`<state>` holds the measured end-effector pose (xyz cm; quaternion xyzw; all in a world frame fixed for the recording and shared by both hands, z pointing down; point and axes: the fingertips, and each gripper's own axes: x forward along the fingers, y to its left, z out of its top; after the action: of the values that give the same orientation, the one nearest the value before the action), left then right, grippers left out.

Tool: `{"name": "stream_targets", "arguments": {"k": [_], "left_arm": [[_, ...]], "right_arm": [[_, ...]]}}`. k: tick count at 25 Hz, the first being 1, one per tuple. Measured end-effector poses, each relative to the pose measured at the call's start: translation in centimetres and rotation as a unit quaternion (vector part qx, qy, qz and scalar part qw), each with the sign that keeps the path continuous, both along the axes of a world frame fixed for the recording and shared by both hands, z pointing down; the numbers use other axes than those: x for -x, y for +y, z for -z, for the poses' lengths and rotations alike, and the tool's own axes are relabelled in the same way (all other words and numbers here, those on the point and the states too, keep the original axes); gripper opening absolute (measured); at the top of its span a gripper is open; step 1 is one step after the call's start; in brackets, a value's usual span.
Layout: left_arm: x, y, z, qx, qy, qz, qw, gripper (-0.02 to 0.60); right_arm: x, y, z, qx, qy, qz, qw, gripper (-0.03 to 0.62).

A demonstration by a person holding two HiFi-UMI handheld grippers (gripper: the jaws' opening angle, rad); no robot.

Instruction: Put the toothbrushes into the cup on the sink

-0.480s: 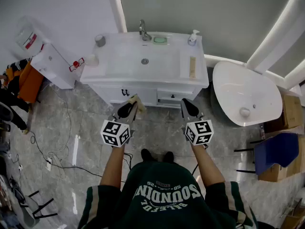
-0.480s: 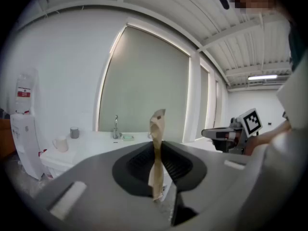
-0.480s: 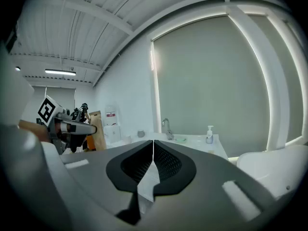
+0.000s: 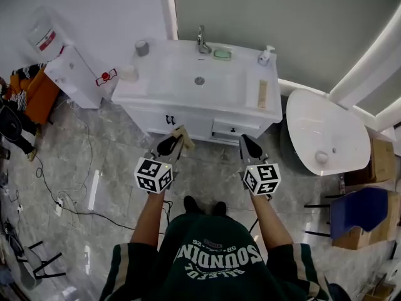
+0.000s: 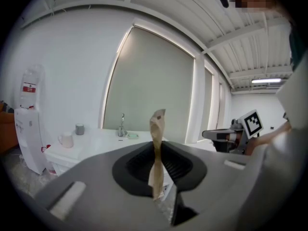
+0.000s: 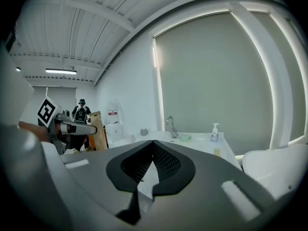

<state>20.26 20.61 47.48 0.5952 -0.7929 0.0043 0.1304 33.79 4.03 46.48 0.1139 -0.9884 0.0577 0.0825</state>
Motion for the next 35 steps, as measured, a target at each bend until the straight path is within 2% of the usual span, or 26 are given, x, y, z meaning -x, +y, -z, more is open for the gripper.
{"name": "stream_targets", "arguments": {"k": [11,20,28,35], "left_arm": [[6.3,5.9,-0.4,-0.005,0.000,0.029,0.9996,0.094],[10.4,9.4,-1.0,-0.009,0.003,0.054,0.9985,0.094],[14.5,9.5,-2.1,0.000,0.011,0.068,0.9976,0.095],[20.0,7.4,-2.3,0.012,0.007,0.073,0.9972,0.094]], "right_arm": [[7.4,4.4,0.2,-0.007,-0.003,0.025,1.000,0.003],[11.4,7.2,-0.7,-0.008,0.012,0.044,0.999,0.003],[15.9,6.7,-2.6,0.011,0.018,0.054,0.998,0.003],[21.9,4.7,-3.5,0.024,0.017,0.064,0.998,0.003]]}}
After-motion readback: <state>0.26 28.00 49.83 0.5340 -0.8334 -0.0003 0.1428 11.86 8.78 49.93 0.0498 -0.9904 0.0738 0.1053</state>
